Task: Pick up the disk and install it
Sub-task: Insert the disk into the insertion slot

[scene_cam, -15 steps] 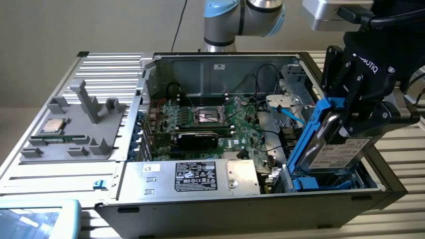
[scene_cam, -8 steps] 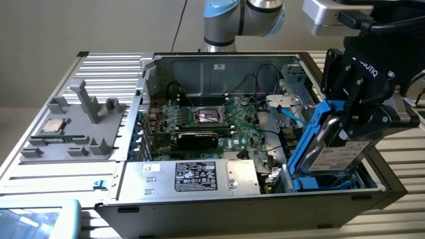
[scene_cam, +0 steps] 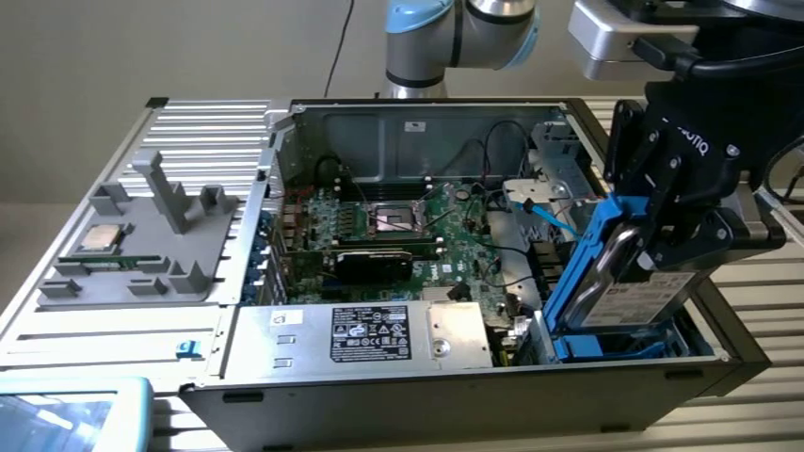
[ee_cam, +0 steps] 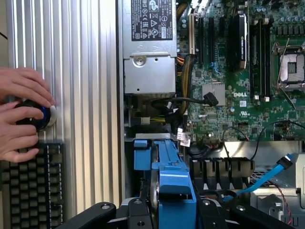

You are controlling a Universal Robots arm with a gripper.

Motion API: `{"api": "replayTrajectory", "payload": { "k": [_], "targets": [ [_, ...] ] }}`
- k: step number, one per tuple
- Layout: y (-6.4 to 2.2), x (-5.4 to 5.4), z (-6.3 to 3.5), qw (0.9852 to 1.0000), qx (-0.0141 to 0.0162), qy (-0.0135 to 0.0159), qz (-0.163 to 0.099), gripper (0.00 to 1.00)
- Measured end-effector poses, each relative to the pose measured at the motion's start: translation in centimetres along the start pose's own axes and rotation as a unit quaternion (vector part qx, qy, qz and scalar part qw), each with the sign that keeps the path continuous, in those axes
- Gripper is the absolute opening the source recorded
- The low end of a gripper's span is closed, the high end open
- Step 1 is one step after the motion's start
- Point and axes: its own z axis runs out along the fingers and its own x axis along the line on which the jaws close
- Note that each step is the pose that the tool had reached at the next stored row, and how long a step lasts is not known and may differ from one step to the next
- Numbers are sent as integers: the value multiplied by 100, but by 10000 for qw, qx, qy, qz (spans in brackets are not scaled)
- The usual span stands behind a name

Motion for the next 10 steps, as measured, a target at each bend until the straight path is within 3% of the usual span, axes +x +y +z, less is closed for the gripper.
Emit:
{"api": "replayTrajectory", "payload": {
  "k": [10],
  "targets": [
    [0,-1,39,10000,0,1,0,37]
  ]
}}
